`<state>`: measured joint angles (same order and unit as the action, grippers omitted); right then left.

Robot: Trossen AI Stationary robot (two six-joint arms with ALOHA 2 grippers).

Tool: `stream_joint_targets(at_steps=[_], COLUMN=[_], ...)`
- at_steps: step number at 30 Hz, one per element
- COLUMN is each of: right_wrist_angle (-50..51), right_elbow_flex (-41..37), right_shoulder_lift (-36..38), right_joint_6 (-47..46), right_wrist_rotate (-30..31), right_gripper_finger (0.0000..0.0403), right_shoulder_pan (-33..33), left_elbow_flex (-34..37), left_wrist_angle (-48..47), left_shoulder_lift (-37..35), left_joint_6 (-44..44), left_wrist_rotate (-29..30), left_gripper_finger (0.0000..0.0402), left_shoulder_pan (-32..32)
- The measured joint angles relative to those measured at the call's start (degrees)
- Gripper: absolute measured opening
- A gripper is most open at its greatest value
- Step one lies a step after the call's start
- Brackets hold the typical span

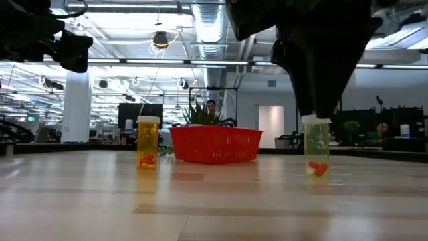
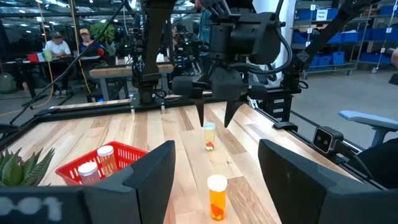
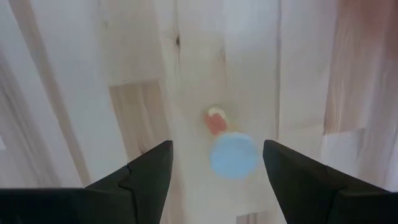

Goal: Pick and place pill bottles into a basket
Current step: Put the yellow pill bottle into the red bin

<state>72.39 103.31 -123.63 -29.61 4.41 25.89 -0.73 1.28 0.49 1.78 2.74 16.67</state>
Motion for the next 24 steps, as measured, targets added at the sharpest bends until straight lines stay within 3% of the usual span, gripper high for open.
stream_joint_targets(at_steps=[19,24], right_wrist_angle=[-3.78,-3.88], right_elbow_flex=[-5.62,-5.66], right_shoulder_lift=[-0.24,-0.24], right_joint_6=[1.4,1.53], right_wrist_rotate=[-2.64,-2.85], right_gripper_finger=[0.0243,0.0209], right_shoulder_pan=[-2.04,-2.03], left_elbow_flex=[0.0,0.02], left_wrist_angle=[-0.02,-0.01], left_shoulder_lift=[0.0,0.0], left_joint_6=[-0.04,-0.04], left_wrist_rotate=[0.0,0.0], left_gripper_finger=[0.0222,0.0222], left_shoulder_pan=[0.02,0.02])
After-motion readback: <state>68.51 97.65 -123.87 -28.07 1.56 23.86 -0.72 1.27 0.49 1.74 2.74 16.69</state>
